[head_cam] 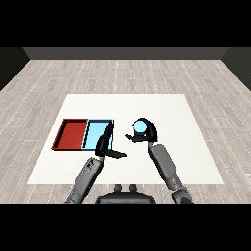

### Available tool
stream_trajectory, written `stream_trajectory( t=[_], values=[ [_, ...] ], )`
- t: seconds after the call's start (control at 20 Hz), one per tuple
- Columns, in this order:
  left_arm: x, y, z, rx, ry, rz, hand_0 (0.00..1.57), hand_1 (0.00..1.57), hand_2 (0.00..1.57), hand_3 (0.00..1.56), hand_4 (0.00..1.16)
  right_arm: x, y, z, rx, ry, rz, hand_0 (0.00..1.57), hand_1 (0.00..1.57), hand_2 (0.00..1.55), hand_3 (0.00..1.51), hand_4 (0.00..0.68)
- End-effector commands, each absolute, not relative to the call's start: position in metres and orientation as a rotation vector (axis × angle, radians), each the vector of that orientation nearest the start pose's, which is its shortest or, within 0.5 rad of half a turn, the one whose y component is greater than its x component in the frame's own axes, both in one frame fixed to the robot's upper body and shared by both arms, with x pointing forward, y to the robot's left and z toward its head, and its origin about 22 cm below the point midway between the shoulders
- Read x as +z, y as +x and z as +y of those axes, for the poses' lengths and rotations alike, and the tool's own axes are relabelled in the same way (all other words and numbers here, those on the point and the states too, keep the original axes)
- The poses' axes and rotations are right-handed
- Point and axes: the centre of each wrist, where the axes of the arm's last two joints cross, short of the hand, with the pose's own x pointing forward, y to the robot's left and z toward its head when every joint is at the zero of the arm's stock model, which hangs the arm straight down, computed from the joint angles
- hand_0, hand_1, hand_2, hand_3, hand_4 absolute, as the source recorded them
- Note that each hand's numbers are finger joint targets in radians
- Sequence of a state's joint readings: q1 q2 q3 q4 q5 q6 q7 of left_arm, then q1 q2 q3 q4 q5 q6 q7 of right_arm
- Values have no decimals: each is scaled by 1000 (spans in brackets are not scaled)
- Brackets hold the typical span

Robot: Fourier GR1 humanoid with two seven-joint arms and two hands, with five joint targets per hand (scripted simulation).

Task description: Pick the blue can and put it in the blue box

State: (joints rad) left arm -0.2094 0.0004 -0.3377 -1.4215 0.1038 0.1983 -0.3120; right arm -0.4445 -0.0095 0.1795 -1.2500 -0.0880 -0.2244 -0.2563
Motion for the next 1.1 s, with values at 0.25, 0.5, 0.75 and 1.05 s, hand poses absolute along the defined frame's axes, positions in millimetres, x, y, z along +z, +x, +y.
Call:
stream_trajectory(
  t=[0.25,0.5,0.75,1.05],
  values=[
    [-2,275,114,-148,-247,-1839,0,0,0,0,0,38,320,-115,125,157,-1876,1443,1443,1463,1371,554],
    [7,276,95,-129,-280,-1789,0,0,0,0,0,50,329,-110,109,211,-1887,1419,1419,1456,1365,555],
    [-16,281,78,-137,-274,-1785,0,0,0,0,0,51,328,-107,134,248,-1876,1447,1447,1467,1371,553],
    [-29,295,80,-136,-259,-1761,0,0,0,0,0,32,336,-101,126,258,-1904,1437,1437,1463,1373,553]
  ],
)
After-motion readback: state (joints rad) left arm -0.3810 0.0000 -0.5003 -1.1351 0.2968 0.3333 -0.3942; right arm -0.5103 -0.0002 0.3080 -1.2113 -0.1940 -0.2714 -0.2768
